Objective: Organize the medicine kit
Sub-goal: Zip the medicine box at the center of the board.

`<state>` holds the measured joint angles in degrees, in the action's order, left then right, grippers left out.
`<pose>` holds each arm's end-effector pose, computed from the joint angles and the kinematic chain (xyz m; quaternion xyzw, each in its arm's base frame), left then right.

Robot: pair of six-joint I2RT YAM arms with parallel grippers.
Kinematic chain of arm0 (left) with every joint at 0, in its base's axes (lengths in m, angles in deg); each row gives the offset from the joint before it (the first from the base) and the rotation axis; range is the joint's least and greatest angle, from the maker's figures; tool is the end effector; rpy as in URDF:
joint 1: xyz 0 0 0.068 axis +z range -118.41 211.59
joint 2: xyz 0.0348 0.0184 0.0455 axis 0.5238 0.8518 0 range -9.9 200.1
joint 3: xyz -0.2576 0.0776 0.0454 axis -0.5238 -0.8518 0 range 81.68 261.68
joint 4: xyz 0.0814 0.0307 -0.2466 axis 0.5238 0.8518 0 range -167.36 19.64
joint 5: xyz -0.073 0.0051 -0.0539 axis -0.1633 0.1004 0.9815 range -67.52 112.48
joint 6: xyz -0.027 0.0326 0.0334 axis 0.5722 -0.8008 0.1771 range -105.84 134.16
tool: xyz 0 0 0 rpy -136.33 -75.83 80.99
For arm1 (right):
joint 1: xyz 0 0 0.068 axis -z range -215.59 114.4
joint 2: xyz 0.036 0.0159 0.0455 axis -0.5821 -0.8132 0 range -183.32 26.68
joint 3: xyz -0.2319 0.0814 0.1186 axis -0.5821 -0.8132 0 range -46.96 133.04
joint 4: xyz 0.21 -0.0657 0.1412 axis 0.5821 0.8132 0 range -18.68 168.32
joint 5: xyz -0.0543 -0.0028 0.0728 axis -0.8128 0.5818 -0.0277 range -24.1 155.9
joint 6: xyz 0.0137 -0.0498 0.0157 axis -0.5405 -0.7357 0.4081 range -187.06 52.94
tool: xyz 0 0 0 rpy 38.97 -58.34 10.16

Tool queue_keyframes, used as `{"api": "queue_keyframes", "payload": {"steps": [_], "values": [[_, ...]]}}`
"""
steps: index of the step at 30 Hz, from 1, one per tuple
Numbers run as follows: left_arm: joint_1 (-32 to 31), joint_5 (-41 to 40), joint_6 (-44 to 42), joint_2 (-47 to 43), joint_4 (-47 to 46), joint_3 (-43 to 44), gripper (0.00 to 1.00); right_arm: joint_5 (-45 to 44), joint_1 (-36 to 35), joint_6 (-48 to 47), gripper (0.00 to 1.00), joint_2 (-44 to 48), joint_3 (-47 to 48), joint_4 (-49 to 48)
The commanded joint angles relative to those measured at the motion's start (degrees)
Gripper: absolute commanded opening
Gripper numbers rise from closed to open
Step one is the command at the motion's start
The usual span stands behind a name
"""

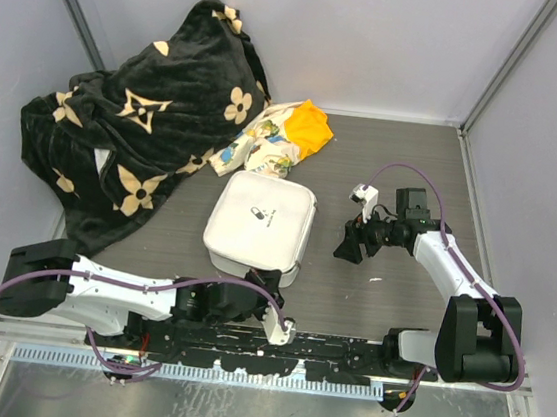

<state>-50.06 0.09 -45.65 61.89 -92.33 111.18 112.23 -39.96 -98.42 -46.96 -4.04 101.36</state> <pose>0.0503 -0.2495 0.1947 0.7576 0.3718 0.0662 0.5323 0.2323 0.0436 0.2073 -0.3673 0.8164 0.3159 0.3144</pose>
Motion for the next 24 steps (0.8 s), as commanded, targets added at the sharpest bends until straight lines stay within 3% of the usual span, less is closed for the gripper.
{"api": "queue_keyframes", "payload": {"steps": [1, 8, 15, 24], "values": [[0.76, -3.77, -2.77, -1.25, -7.82, 1.23, 0.00, 0.74, 0.34, -0.85, 0.71, 0.64, 1.33, -0.25], [1.40, -2.60, -7.00, -4.05, -5.82, 3.02, 0.00, 0.73, 0.41, -0.84, 0.71, 0.34, 1.41, -0.25], [1.36, 2.07, -18.21, -4.31, -6.21, -0.21, 0.00, 0.70, 0.50, -0.86, 0.71, 0.32, 1.55, -0.13], [1.20, 2.52, -24.53, -0.34, -17.70, -6.62, 0.00, 0.70, 0.58, -1.36, 0.71, 0.37, 1.56, 0.19]]}}
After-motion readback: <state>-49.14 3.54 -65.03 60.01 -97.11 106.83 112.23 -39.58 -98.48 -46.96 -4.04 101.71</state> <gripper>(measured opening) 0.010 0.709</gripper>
